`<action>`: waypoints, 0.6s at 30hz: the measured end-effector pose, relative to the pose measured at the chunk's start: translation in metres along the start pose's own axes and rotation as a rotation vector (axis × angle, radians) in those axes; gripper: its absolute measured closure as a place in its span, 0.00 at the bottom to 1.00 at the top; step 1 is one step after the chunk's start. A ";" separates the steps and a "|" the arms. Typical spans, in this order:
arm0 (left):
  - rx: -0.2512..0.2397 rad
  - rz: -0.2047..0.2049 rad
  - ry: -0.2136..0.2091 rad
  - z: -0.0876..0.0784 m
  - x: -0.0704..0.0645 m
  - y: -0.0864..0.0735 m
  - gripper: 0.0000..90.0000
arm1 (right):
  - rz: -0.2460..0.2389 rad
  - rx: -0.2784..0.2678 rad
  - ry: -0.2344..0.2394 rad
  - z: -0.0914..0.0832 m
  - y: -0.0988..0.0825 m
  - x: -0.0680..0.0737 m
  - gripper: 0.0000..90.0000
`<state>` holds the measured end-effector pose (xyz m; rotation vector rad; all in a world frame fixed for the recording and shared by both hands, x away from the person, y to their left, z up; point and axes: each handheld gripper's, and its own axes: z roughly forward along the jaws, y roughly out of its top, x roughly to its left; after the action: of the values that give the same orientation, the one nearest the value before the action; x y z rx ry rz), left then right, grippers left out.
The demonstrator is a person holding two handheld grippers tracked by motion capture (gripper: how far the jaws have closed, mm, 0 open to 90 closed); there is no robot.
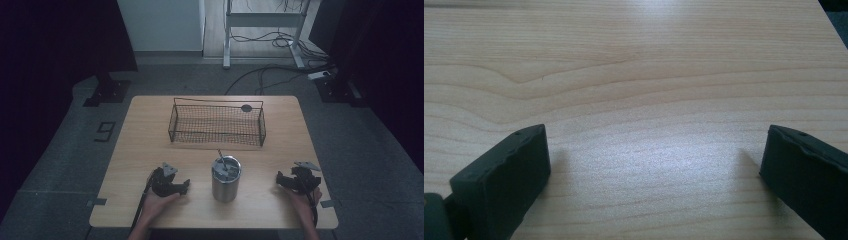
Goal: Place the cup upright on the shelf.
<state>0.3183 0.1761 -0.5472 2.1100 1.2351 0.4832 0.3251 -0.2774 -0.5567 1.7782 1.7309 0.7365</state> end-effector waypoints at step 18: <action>0.002 0.006 -0.006 -0.001 0.001 0.000 0.16 | -0.003 -0.004 0.002 -0.001 -0.001 0.000 0.00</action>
<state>0.3182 0.1773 -0.5471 2.1158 1.2260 0.4783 0.3243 -0.2769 -0.5567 1.7727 1.7320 0.7406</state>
